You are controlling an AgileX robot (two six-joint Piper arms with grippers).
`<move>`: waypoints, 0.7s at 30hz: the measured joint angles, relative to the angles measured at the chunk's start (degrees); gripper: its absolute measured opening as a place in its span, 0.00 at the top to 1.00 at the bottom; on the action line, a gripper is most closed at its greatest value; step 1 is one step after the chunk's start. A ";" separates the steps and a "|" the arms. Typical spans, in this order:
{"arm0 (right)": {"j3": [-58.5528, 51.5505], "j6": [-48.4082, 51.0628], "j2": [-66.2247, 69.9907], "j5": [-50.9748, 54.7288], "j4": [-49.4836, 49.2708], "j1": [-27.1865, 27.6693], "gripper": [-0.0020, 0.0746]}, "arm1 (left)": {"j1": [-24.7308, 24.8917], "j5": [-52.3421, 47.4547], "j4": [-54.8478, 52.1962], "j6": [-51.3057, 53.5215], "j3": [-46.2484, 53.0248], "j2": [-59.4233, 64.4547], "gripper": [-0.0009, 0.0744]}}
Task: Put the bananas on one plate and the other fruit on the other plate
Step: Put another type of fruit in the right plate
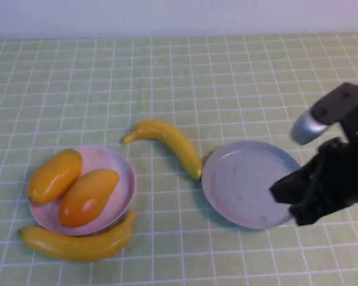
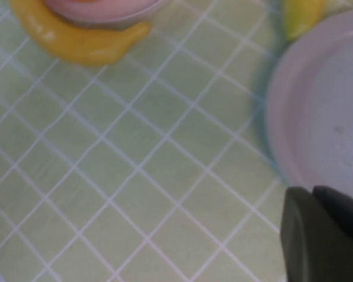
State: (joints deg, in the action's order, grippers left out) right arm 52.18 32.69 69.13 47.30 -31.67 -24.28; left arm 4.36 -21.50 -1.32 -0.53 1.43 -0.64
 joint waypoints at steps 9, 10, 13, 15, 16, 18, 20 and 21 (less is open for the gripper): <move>16.60 14.72 21.16 0.28 4.14 -22.26 0.97 | 0.00 0.00 0.00 0.00 0.00 0.00 0.99; 19.01 16.34 23.61 0.66 4.14 -23.89 0.95 | 0.00 0.00 0.00 0.00 0.00 0.00 0.99; 25.54 19.88 29.98 2.13 4.14 -27.18 0.83 | 0.00 0.00 0.00 0.00 0.00 0.00 0.99; 29.18 20.78 33.48 2.46 4.60 -28.58 0.73 | 0.00 0.00 0.00 0.00 0.00 0.00 0.99; 30.95 21.05 35.23 2.55 5.21 -29.17 0.67 | 0.00 0.00 0.00 0.00 0.00 0.00 0.99; 33.99 21.67 38.46 2.55 6.21 -30.15 0.57 | 0.00 0.00 0.00 0.00 0.00 0.00 0.99; 36.06 23.77 40.98 2.55 6.72 -31.19 0.51 | 0.00 0.00 0.00 0.00 0.00 0.00 0.99; 37.04 25.41 42.25 2.55 6.78 -31.78 0.49 | 0.00 0.00 0.00 0.00 0.00 0.00 0.99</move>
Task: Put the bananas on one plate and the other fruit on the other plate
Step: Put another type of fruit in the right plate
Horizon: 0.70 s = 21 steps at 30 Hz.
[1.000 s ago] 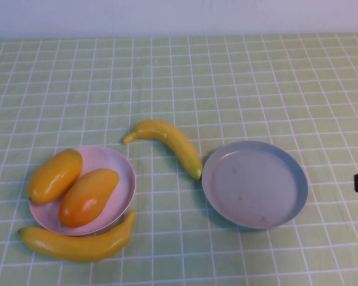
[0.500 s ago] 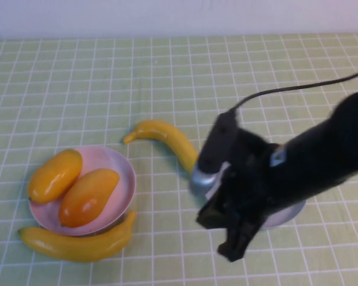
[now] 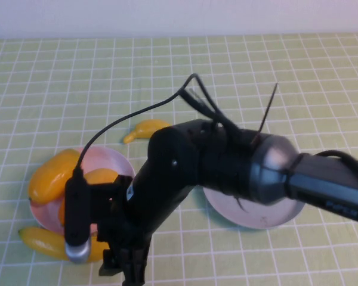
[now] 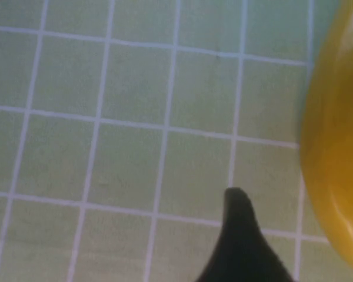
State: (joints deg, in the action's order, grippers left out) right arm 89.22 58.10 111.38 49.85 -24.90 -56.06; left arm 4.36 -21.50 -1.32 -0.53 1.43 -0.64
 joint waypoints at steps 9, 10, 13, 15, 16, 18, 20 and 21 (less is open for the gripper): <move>6.49 4.44 7.70 -3.14 0.47 -2.08 0.45 | 0.00 0.00 0.00 0.00 0.00 0.00 0.99; 6.78 4.48 8.26 -3.48 0.92 -2.08 0.45 | 0.00 0.00 0.00 0.00 0.00 0.00 0.99; 7.17 4.61 9.39 -4.11 2.89 -2.08 0.45 | 0.00 0.00 0.00 0.00 0.00 0.00 0.99; 7.17 4.61 9.76 -4.65 3.86 -2.08 0.45 | 0.00 0.00 0.00 0.00 0.00 0.00 0.99; 7.17 4.61 9.89 -4.95 4.15 -2.08 0.45 | 0.00 0.00 0.00 0.00 0.00 0.00 0.99; 7.17 4.61 10.12 -5.36 4.39 -2.08 0.45 | 0.00 0.00 0.00 0.00 0.00 0.00 0.99; 7.30 4.61 10.37 -5.68 4.75 -1.96 0.45 | 0.00 0.00 0.00 0.00 0.00 0.00 0.99; 7.30 4.61 10.51 -5.90 5.06 -1.84 0.45 | 0.00 0.00 0.00 0.00 0.00 0.00 0.99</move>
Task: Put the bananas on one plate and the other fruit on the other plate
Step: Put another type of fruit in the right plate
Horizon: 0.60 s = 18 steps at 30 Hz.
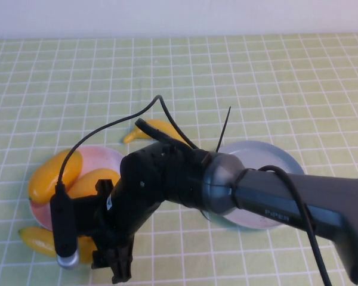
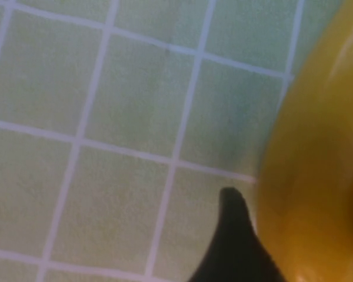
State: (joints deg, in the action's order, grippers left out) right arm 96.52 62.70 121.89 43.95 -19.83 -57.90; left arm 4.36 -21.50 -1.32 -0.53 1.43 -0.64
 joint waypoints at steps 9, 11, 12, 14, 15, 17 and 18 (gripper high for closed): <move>0.00 0.00 1.73 2.13 1.44 0.45 0.45 | 0.00 0.00 0.00 0.00 0.00 0.00 0.99; 0.00 0.00 1.73 2.22 1.44 0.45 0.46 | 0.00 0.00 0.00 0.00 0.00 0.00 0.99; 0.00 0.00 1.73 2.22 1.44 0.45 0.48 | 0.00 0.00 0.00 0.00 0.00 0.00 0.99; 0.00 0.00 1.73 1.85 1.44 0.45 0.53 | 0.00 0.00 0.00 0.00 0.00 0.00 0.99; 0.00 -0.20 1.73 1.74 1.44 0.45 0.55 | 0.00 0.00 0.00 0.00 0.00 0.00 0.99; 0.00 -0.83 1.73 1.51 1.44 0.45 0.57 | 0.00 0.00 0.00 0.00 0.00 0.00 0.99; 0.00 -0.82 1.73 1.51 1.44 0.45 0.57 | 0.00 0.00 0.00 0.00 0.00 0.00 0.99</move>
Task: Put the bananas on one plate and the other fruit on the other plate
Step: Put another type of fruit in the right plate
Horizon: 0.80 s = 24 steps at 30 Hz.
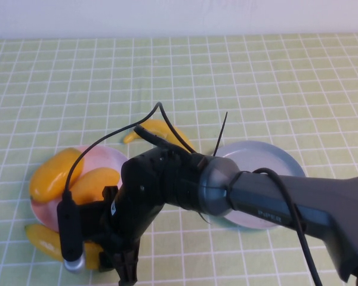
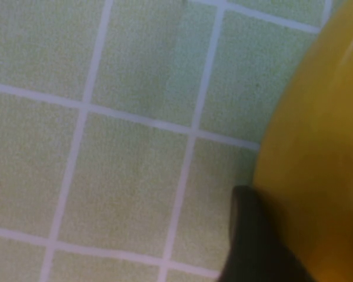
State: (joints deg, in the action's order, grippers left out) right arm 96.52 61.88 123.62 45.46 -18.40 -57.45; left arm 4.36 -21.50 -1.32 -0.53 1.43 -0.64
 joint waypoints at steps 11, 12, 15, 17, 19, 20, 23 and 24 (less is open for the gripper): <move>0.46 -0.33 -1.90 2.48 -0.99 -0.12 0.57 | 0.00 0.00 0.00 0.00 0.00 0.00 0.99; 0.58 -0.46 -2.68 2.68 -1.45 -0.25 0.57 | 0.00 0.00 0.00 0.00 0.00 0.00 0.99; 1.57 -2.13 -6.32 2.88 -3.31 -0.25 0.57 | 0.00 0.00 0.00 0.00 0.00 0.00 0.99; 2.10 -4.07 -9.14 2.88 -3.98 -0.25 0.57 | 0.00 0.00 0.00 0.00 0.00 0.00 0.99; 2.09 -7.93 -11.43 2.88 -3.96 0.06 0.57 | 0.00 0.00 0.00 0.00 0.00 0.00 0.99; 2.09 -10.84 -12.43 3.02 -3.68 0.52 0.57 | 0.00 0.00 0.00 0.00 0.00 0.00 0.99; 2.12 -22.94 -13.92 3.28 -1.38 3.57 0.57 | 0.00 0.00 0.00 0.00 0.00 0.00 0.99; 2.12 -27.33 -14.07 3.28 0.20 4.82 0.57 | 0.00 0.00 0.00 0.00 0.00 0.00 0.99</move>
State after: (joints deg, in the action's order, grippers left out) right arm 98.64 34.55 109.56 48.75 -18.20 -52.63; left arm 4.36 -21.50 -1.32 -0.53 1.43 -0.64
